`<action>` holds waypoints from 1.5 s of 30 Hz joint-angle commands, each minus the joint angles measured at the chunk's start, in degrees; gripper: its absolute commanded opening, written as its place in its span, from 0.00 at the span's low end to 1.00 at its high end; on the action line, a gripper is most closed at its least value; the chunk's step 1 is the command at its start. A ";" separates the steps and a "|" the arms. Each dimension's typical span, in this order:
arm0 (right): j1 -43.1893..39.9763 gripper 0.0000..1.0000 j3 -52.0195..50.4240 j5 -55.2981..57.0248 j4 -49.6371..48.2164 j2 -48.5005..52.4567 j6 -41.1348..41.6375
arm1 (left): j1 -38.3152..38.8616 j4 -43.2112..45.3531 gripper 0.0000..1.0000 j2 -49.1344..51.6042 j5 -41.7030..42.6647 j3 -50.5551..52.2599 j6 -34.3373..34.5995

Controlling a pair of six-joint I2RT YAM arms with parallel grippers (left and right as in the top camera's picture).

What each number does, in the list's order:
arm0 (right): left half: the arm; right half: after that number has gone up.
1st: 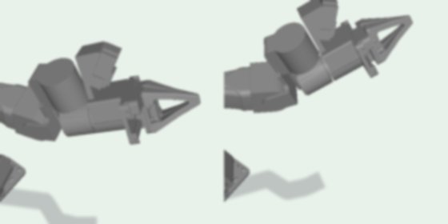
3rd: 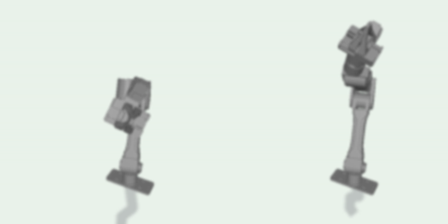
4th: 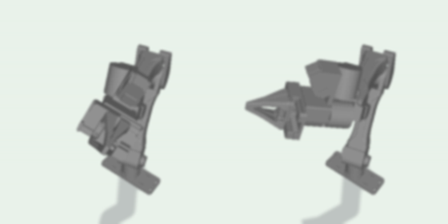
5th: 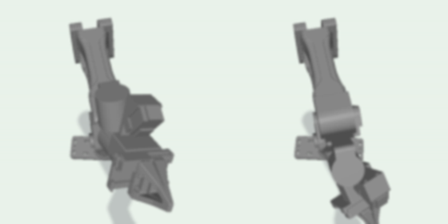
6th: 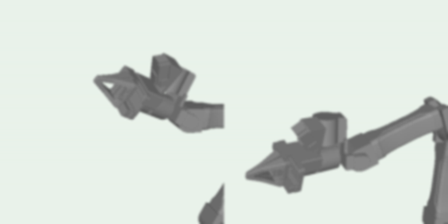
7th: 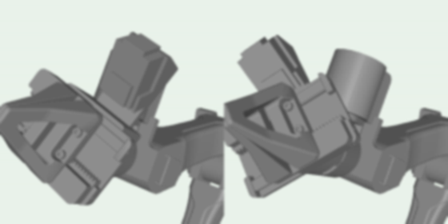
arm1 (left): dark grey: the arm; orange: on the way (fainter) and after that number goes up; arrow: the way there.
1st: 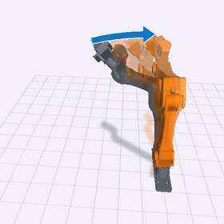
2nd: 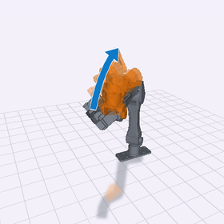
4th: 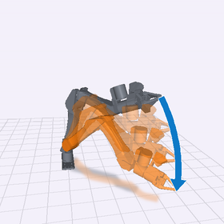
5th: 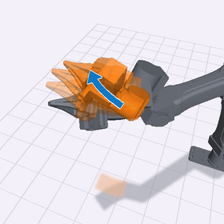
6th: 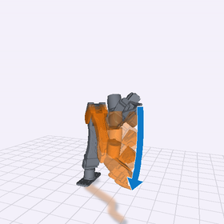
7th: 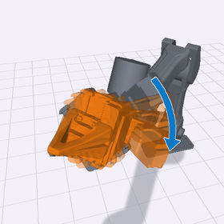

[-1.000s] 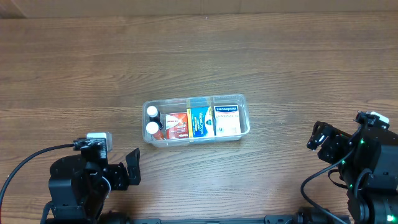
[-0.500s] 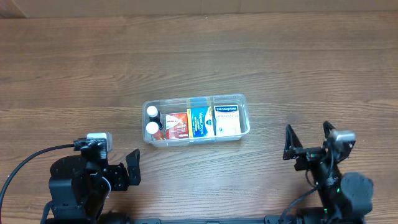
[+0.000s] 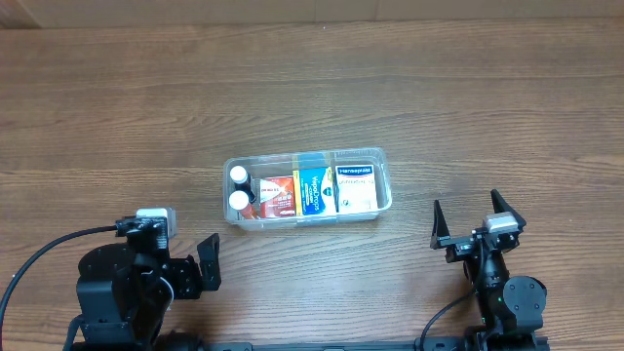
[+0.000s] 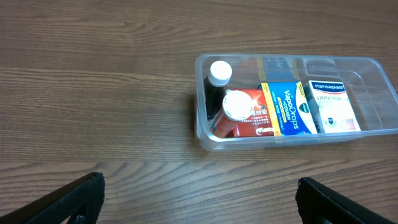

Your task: Pack container

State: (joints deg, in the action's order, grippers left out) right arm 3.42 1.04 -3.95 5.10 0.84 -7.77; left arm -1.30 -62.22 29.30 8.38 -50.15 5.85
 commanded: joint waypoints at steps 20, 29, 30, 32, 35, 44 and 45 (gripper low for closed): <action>0.37 1.00 -0.57 1.05 -0.50 -0.68 -0.83 | 0.20 -0.85 1.00 -2.25 -2.12 0.31 -1.33; 0.37 1.00 -0.57 1.05 -0.50 -0.68 -0.83 | 0.22 30.36 1.00 -26.29 -4.74 32.00 -1.57; 0.37 1.00 -0.57 1.05 -0.50 -0.68 -0.83 | 0.22 34.77 1.00 -27.26 -4.76 34.49 -1.60; 0.37 1.00 -0.57 1.05 -0.50 -0.68 -0.83 | 0.22 50.97 1.00 -29.00 -5.18 42.27 -1.60; 0.37 1.00 -0.57 1.05 -0.50 -0.68 -0.83 | 0.22 67.76 1.00 -29.09 -6.99 49.96 -1.60; 0.37 1.00 -0.57 1.05 -0.50 -0.68 -0.83 | 0.26 57.77 1.00 -28.83 -7.48 49.83 -1.57; 0.37 1.00 -0.57 1.05 -0.50 -0.68 -0.83 | 0.26 57.77 1.00 -28.83 -7.48 49.83 -1.57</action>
State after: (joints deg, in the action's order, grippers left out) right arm 3.46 1.04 -3.55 5.08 0.62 -8.40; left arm -1.19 -4.34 0.91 0.86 -0.47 5.32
